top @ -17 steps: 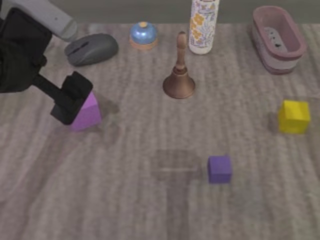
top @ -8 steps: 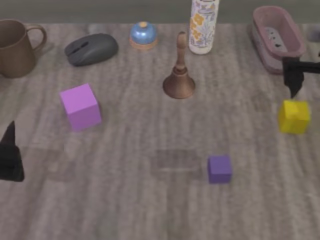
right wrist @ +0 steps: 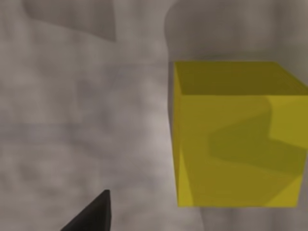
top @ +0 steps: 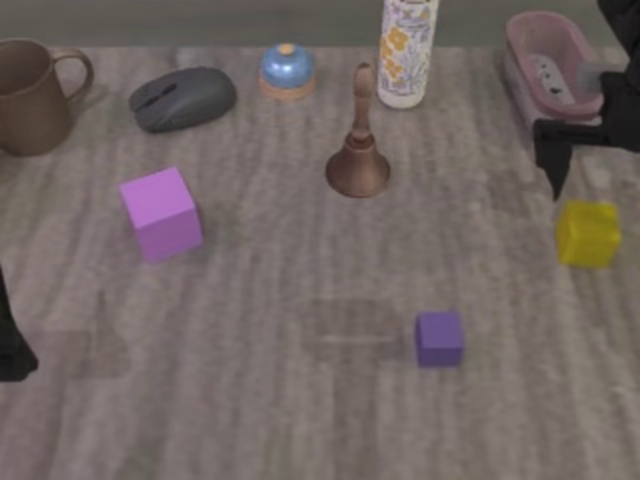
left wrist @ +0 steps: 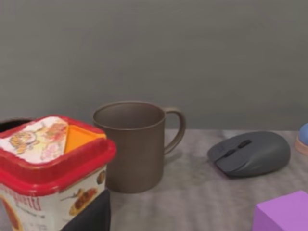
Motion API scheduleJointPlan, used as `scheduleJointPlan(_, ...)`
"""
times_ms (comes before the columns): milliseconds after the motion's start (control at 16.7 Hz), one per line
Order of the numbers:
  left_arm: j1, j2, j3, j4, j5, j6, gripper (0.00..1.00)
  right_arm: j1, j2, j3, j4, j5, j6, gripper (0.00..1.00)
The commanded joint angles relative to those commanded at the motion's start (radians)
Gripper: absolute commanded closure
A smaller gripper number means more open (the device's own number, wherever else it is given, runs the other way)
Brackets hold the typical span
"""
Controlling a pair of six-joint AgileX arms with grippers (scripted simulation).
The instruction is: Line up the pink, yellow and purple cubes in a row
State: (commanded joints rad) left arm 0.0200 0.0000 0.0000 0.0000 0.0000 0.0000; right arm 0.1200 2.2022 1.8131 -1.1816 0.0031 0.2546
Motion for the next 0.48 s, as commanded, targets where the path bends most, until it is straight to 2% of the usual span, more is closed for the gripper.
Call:
scheduleJointPlan(300,0.0,0.0,0.0,0.0,0.0,0.0,0.0,-0.005,0.005,0.001,0.002,0.0,-0.001,0.0)
scheduleJointPlan(480,0.0,0.0,0.0,0.0,0.0,0.0,0.0,-0.002,0.028,-0.047,0.072,0.0,-0.002,0.0)
